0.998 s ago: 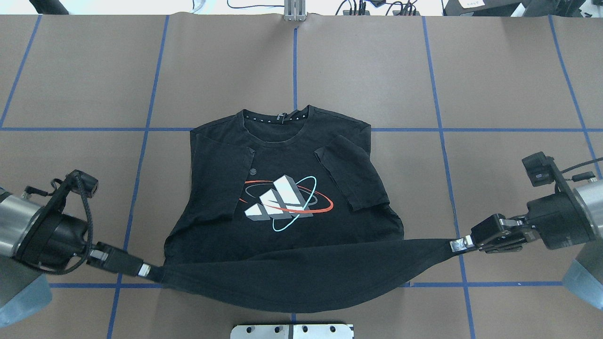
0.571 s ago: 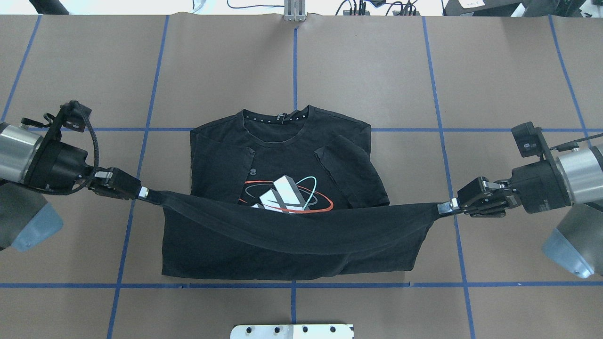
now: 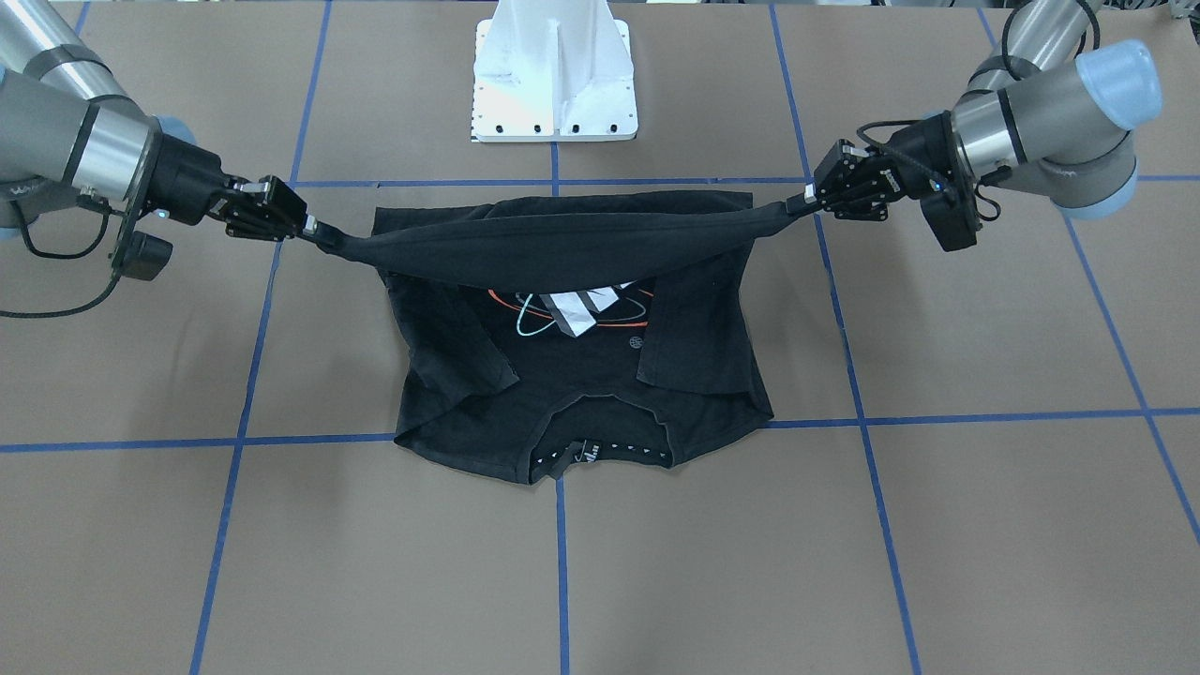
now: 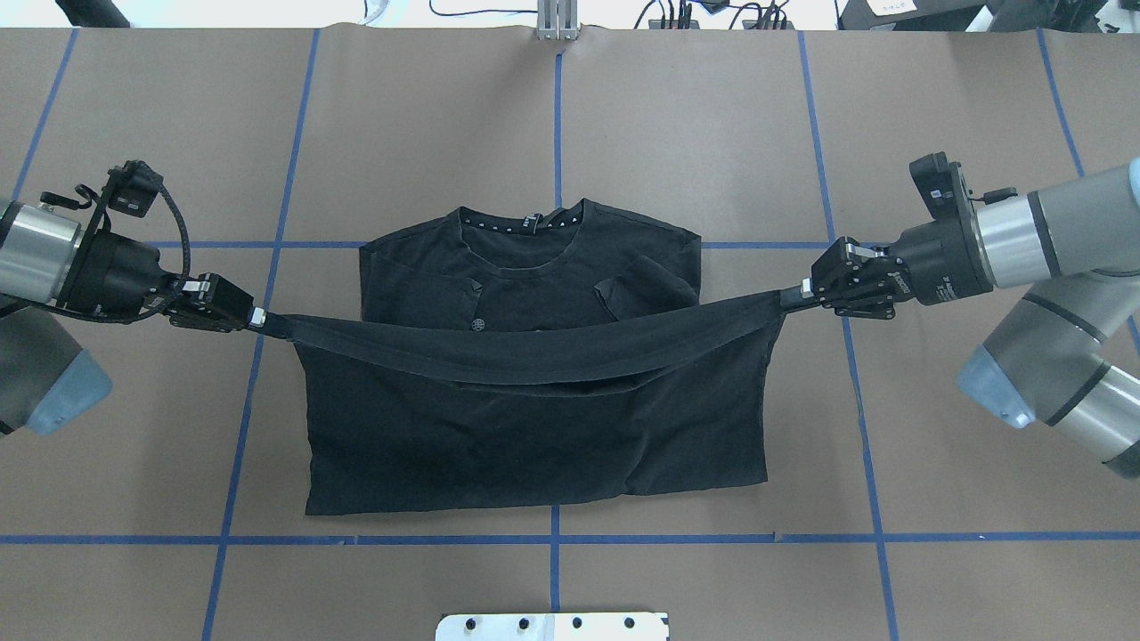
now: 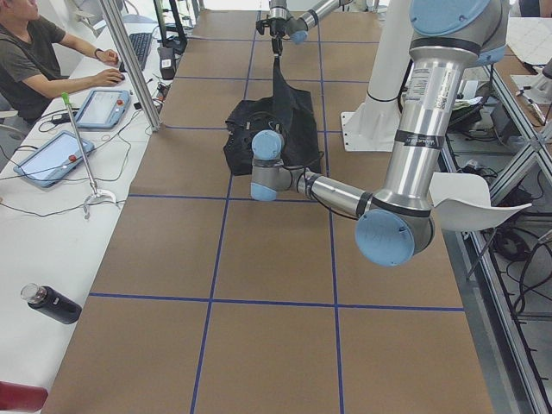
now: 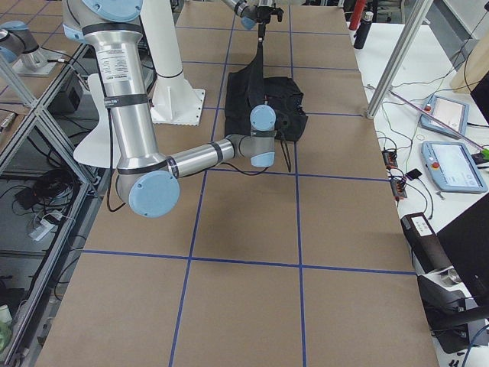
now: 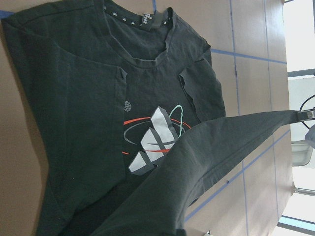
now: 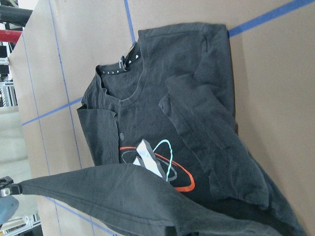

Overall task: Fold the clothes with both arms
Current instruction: 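Carry the hem with both grippers over the shirt toward the collar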

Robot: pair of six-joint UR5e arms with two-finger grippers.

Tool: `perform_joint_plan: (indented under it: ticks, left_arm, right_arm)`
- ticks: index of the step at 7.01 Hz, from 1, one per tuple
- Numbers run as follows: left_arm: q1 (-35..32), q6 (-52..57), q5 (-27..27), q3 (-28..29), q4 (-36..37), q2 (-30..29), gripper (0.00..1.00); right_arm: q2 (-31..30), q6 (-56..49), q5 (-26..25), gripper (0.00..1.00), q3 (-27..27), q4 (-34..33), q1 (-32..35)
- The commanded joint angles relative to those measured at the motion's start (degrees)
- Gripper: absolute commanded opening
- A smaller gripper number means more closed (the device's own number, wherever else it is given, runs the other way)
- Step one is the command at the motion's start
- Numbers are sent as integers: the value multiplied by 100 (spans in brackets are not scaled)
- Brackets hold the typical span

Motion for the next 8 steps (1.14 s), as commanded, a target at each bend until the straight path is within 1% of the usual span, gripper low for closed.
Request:
perform_joint_plan:
  ticks: [1, 2, 3, 4, 5, 6, 8]
  left_arm:
    - [6, 202, 173, 492, 37, -313, 0]
    - [-20, 202, 173, 781, 107, -594, 0]
    - [-29, 220, 416, 906, 152, -675, 0]
    - [-29, 359, 654, 1038, 326, -746, 0]
    - [-29, 465, 726, 1187, 337, -747, 0]
    - [-38, 466, 900, 1319, 337, -747, 0]
    - [-29, 466, 1217, 1583, 328, -790, 0]
  right_arm:
    - [121, -7, -284, 0, -291, -7, 90]
    - [121, -173, -434, 0, -474, 19, 99]
    - [129, -296, -462, 0, -546, 19, 116]
    - [269, -297, -584, 0, -694, 10, 134]
    - [549, -297, -620, 0, -1018, 10, 134]
    - [691, -297, -638, 0, -1186, -7, 125]
    - [885, -306, -935, 0, -1581, 10, 64]
